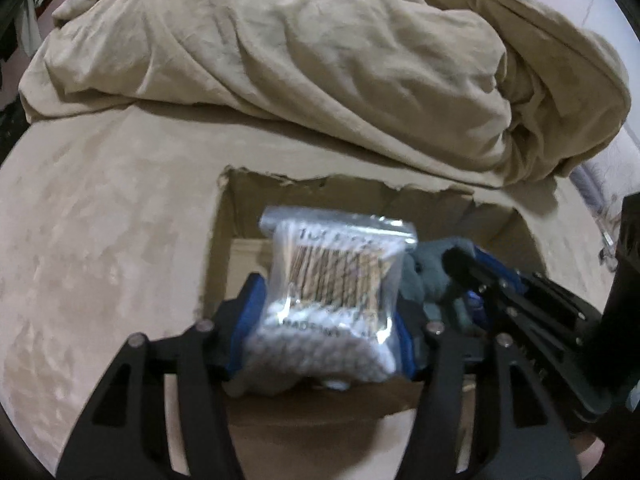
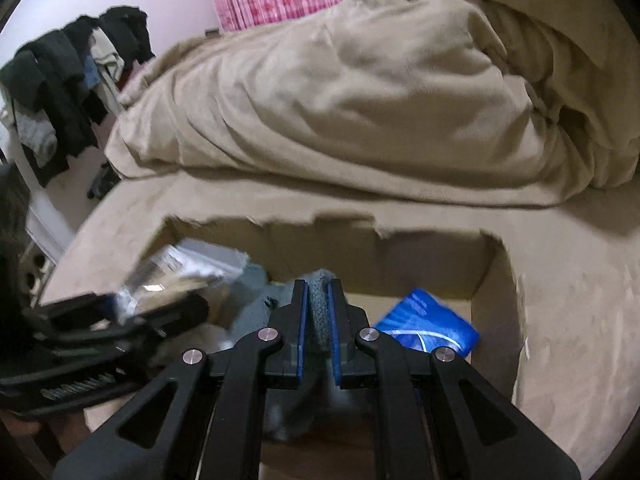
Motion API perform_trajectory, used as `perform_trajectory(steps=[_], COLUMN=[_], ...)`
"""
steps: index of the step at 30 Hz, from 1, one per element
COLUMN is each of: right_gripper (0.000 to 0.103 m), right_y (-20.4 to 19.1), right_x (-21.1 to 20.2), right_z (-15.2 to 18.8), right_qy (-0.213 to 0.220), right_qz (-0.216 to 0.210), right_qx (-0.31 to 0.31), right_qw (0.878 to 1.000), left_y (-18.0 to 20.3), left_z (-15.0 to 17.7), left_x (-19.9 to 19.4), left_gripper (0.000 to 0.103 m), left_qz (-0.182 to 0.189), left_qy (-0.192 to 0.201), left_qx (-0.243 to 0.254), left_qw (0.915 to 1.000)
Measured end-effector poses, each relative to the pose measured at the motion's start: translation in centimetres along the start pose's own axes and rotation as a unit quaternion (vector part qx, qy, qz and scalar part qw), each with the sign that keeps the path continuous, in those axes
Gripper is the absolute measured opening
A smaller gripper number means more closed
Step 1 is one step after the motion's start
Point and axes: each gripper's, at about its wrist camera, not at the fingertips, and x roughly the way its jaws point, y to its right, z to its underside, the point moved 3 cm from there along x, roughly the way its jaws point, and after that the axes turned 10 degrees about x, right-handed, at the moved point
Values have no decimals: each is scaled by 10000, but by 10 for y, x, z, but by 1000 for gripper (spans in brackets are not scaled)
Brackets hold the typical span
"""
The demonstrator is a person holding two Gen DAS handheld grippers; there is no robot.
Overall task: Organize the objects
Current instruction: 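Lower the swab bag into the box with the left gripper while the right releases the gloves there, then move the left gripper to the clear snack bag while the right approaches the cartoon tissue pack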
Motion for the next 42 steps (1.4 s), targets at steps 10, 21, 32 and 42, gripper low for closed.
perform_trajectory(steps=[10,21,32,42], right_gripper=[42,65,70,72], right_y=[11,-5,-28,-40], right_x=[-11,-83,-172,-224], right_z=[0,1,26,46], right_qy=[-127,16,232,355], right_qz=[170,474,599,506], right_qx=[13,-106,-350,-453], right_qw=[9998,9988,9973,9971], left_y=[7,-2,8,31], left_z=[-4,39,76,103], left_x=[-41,-141,-215,-248], left_gripper=[94,99,99,99], left_qz=[-136,-383,-164,-25], left_qy=[384,738,1035,1126], left_qx=[-45,-84,-71,131], left_qw=[9992,9965,9945,9936])
